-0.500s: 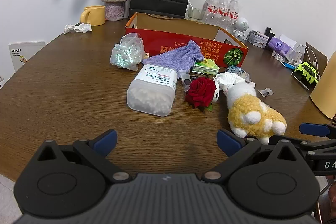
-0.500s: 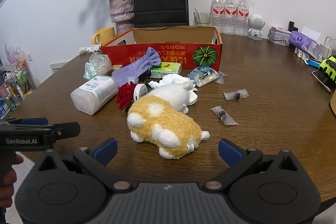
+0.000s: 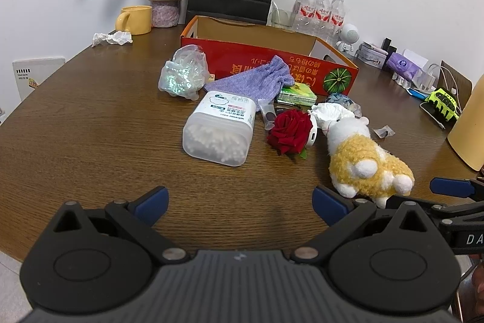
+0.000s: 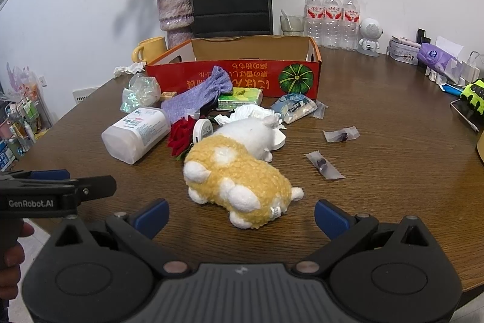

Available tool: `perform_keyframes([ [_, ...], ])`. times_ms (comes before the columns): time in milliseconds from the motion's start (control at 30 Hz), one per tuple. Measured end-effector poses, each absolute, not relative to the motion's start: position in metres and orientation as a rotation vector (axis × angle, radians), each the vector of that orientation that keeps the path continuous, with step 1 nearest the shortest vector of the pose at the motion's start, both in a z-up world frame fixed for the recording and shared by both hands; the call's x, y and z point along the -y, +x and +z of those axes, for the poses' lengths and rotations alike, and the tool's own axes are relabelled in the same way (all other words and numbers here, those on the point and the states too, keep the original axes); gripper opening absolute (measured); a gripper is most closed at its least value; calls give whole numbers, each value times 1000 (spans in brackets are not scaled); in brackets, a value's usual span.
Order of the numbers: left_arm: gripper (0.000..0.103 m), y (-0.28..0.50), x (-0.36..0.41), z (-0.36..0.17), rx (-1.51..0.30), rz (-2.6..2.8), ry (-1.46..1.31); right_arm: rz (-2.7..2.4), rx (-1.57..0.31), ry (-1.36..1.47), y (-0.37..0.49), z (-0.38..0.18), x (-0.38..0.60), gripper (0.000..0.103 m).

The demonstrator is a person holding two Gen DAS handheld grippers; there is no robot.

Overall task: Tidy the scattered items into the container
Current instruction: 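Grasp the yellow-white plush toy with the right gripper while the left grasps the white tub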

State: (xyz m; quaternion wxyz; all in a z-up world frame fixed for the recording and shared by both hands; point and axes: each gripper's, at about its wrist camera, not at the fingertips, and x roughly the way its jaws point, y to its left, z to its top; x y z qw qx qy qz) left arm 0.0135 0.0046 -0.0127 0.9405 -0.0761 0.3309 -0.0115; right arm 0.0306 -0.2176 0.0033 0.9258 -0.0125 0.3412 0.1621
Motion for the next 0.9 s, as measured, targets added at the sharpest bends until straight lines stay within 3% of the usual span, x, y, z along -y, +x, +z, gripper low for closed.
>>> perform_keyframes([
  [467, 103, 94, -4, -20, -637, 66, -4, 411, -702, -220, 90, -16, 179, 102],
  [567, 103, 111, -5, -29, -669, 50, 19, 448, -722, -237, 102, -22, 176, 88],
  [600, 95, 114, -5, -32, -679, 41, 21, 473, -735, -229, 104, -24, 176, 75],
  [633, 74, 116, -6, -34, -685, 23, 19, 493, -737, -214, 106, -23, 178, 71],
  [667, 67, 118, -7, -36, -693, 5, 7, 506, -732, -208, 106, -22, 179, 70],
  [900, 66, 102, -12, -29, -632, -19, -41, 508, -633, -174, 96, -4, 192, 68],
])
